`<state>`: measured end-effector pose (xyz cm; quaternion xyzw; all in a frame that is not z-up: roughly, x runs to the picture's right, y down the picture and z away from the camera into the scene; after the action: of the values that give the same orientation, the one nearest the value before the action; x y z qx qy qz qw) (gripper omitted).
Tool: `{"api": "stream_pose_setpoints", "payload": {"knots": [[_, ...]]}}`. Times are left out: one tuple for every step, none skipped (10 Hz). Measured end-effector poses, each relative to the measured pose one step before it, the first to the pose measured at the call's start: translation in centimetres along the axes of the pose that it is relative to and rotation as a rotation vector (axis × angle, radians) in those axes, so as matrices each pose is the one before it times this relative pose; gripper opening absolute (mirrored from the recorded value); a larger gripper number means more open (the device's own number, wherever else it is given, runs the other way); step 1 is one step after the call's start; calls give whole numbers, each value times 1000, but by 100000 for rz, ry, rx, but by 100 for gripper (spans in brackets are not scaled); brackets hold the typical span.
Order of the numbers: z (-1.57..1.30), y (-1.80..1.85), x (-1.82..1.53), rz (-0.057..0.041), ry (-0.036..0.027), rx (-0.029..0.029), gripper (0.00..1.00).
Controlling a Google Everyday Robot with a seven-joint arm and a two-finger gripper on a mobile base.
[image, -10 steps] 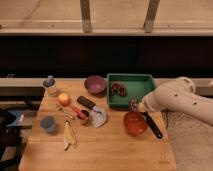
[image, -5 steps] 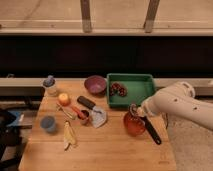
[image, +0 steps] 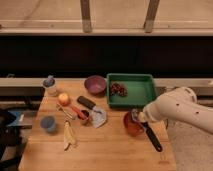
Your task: Place brush in red bowl
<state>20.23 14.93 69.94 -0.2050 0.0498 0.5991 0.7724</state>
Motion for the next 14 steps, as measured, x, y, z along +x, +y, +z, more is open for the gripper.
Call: {"api": "stream_pose_setpoints", "payload": {"knots": [[629, 142, 437, 1138, 1353, -1755, 9], [539, 130, 156, 188, 1386, -1618, 9], [402, 85, 86, -178, 1222, -1041, 9], [448, 129, -225, -753, 1339, -1269, 9], [226, 69, -225, -655, 697, -738, 9], [136, -17, -107, -428, 639, -434, 9], [113, -66, -292, -728, 561, -397, 15], [45, -22, -156, -401, 157, -207, 22], [120, -86, -102, -435, 579, -565, 31], [245, -92, -37, -408, 876, -757, 41], [224, -61, -129, -442, 704, -870, 51], [260, 8, -98, -429, 815, -983, 61], [496, 42, 84, -236, 1169, -1460, 72], [301, -28, 90, 180, 611, -1139, 79]]}}
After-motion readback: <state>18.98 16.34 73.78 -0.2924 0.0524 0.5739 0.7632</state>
